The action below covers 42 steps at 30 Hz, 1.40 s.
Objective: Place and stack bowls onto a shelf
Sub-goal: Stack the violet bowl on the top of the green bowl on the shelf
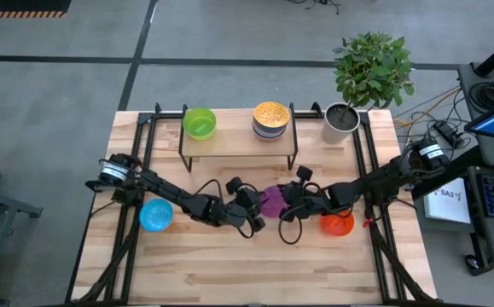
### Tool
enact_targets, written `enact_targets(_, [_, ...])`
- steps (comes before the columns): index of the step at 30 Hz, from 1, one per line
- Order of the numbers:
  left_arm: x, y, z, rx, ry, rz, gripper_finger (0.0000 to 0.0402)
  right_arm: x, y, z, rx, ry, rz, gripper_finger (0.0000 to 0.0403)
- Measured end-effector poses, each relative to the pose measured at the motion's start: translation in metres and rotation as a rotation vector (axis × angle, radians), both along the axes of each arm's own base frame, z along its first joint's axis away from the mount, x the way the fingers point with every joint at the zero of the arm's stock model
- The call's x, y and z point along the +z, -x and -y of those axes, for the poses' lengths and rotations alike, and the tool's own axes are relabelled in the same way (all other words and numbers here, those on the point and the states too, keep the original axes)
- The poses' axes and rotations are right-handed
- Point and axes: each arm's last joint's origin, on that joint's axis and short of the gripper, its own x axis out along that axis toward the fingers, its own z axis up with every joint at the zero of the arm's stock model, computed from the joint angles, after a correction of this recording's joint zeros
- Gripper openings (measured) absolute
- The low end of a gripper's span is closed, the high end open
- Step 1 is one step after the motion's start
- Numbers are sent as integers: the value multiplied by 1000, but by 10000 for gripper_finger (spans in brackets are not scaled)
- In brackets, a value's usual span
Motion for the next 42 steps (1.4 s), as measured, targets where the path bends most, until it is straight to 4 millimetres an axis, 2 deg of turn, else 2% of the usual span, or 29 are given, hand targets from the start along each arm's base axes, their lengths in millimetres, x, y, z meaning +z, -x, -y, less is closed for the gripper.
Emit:
enact_targets(3, [0, 0, -1, 34, 12, 17, 31, 0, 0, 0, -5, -6, 1, 14])
enact_targets(5, [0, 1, -2, 64, 14, 23, 11, 0, 0, 0, -5, -18, 12, 17])
enact_targets(8, [-1, 1, -3, 92, 14, 33, 8, 2, -2, -1, -9, -50, 33, 39])
enact_targets(15, [-1, 1, -2, 94, 30, 43, 0, 14, -9, -4, -22, -106, 93, 131])
enact_targets(19, [1, 2, -2, 93, 30, 38, 1, 24, -12, -5, -18, -117, 123, 169])
enact_targets(24, [9, 7, -4, 97, 29, 14, 1, 41, -7, -5, -6, -129, 172, 190])
enact_targets(30, [25, 19, -8, 130, 12, -29, 1, 71, 8, -3, 30, -126, 255, 191])
enact_targets(35, [49, 35, -13, 130, -1, -58, 1, 92, 24, -3, 73, -108, 311, 191])
enact_targets(39, [84, 61, -23, 139, -7, -74, 0, 102, 40, -6, 109, -106, 328, 191])
enact_targets(42, [112, 87, -39, 167, -7, -79, 0, 105, 49, -7, 124, -118, 345, 192])
